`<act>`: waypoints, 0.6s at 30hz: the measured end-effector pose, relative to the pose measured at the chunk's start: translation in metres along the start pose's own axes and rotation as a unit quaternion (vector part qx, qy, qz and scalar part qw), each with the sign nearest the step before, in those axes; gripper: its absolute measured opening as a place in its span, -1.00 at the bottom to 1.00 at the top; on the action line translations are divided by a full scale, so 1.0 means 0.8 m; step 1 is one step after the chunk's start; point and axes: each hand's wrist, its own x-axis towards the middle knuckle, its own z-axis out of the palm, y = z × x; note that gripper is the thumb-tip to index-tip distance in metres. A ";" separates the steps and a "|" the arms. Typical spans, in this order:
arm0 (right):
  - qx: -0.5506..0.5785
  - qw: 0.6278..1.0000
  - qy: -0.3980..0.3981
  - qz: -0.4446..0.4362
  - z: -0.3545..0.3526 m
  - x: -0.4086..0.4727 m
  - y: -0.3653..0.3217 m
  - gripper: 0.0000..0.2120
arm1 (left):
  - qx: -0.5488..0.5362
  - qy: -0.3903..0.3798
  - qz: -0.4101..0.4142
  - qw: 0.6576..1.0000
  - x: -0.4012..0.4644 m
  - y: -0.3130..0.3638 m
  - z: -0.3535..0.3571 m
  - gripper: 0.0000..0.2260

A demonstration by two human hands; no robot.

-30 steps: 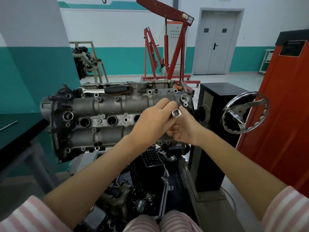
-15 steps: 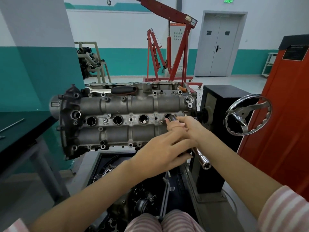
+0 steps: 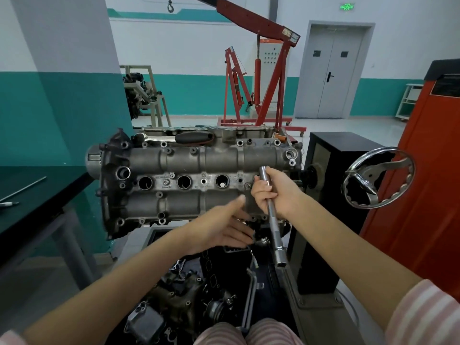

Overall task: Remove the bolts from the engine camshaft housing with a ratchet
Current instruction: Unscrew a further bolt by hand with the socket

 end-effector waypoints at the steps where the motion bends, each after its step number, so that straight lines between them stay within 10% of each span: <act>1: -0.006 1.000 0.004 -0.018 0.006 0.003 0.006 -0.57 | -0.034 -0.036 -0.024 0.999 -0.002 0.000 0.009 -0.60; 7: -0.051 0.991 0.038 -0.116 0.019 0.014 0.021 -0.64 | -0.229 -0.004 -0.009 0.973 0.002 0.004 0.029 -0.70; 18: -0.098 0.987 0.024 -0.124 0.033 0.012 0.040 -0.77 | -0.004 0.073 0.064 0.995 0.004 0.002 -0.011 -0.75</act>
